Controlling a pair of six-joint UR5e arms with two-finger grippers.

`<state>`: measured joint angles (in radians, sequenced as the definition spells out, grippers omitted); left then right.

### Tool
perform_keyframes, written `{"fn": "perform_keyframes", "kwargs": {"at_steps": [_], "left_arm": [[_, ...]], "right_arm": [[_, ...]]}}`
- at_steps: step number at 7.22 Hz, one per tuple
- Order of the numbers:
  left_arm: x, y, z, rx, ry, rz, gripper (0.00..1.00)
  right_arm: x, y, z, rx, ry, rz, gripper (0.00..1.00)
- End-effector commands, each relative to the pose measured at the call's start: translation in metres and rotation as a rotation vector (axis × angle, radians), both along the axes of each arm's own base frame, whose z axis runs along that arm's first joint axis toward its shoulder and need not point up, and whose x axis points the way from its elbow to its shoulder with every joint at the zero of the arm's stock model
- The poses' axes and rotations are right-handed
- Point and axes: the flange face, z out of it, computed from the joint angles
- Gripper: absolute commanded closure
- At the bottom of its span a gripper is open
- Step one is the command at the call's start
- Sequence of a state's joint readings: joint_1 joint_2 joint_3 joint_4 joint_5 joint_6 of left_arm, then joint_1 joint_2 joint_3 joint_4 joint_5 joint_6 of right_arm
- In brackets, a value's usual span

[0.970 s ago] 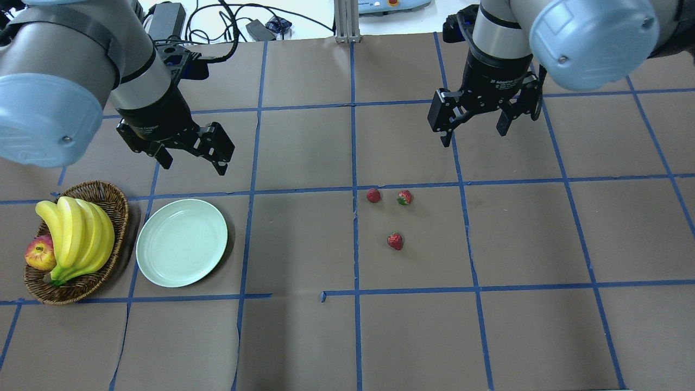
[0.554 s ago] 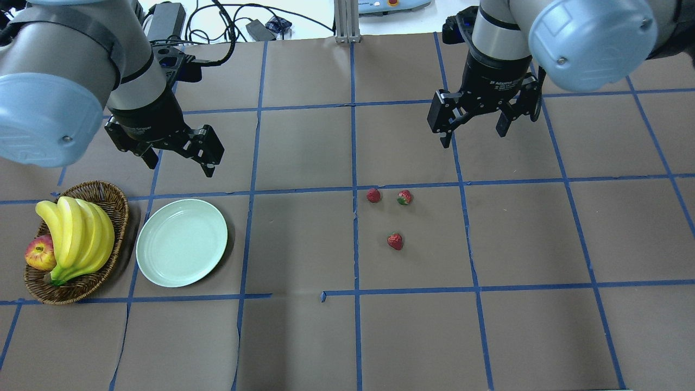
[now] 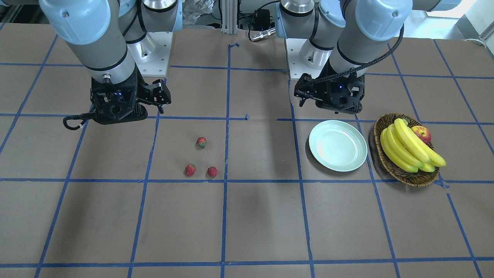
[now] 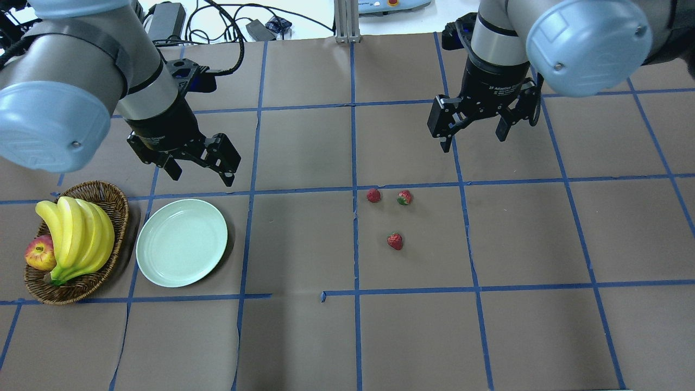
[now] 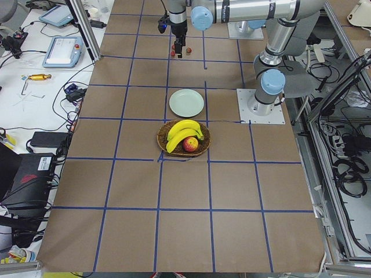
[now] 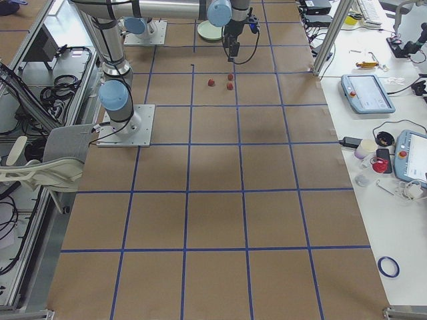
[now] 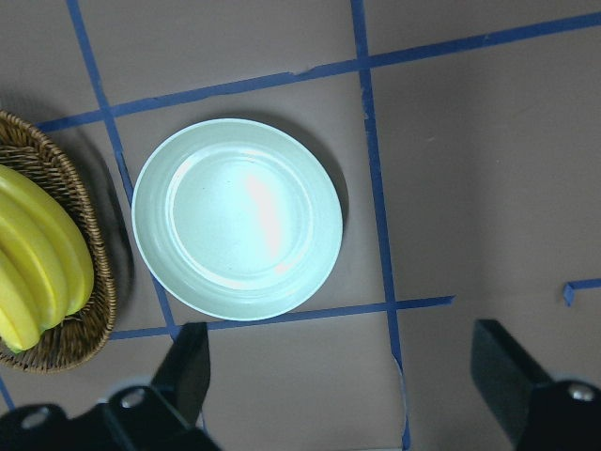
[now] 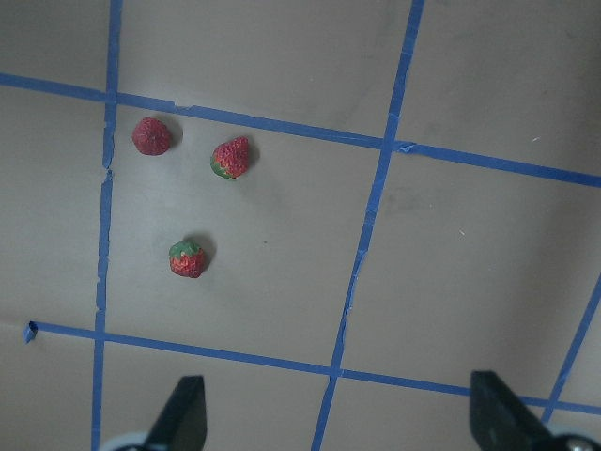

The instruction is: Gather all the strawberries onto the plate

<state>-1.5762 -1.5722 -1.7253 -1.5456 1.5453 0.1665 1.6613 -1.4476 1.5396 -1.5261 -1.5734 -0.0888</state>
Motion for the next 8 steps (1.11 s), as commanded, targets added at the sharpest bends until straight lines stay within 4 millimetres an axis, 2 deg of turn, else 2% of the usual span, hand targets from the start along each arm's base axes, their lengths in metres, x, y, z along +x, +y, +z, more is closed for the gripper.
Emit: {"fn": "perform_keyframes", "kwargs": {"at_steps": [1, 2, 3, 4, 6, 8], "left_arm": [[0.004, 0.003, -0.004, 0.0, -0.051, 0.092, 0.0], [0.004, 0.002, -0.003, -0.004, -0.061, 0.071, 0.0], [0.005, -0.002, -0.008, 0.007, -0.046, -0.068, 0.0], [0.003, -0.004, -0.01, 0.014, -0.028, -0.122, 0.0], [0.005, -0.008, 0.023, -0.048, -0.012, -0.109, 0.0], [0.005, -0.003, 0.027, -0.038, -0.025, -0.082, 0.0]], "right_arm": [[0.0, -0.001, -0.001, 0.002, -0.001, 0.002, 0.0], [0.0, -0.004, -0.006, 0.008, -0.001, 0.005, 0.0], [0.002, -0.012, -0.012, -0.014, -0.003, 0.003, 0.0], [0.001, -0.016, -0.016, -0.015, -0.001, 0.002, 0.0], [0.003, -0.016, -0.018, -0.011, -0.005, 0.0, 0.0], [0.003, -0.016, -0.028, 0.0, -0.004, -0.002, 0.0]]}}
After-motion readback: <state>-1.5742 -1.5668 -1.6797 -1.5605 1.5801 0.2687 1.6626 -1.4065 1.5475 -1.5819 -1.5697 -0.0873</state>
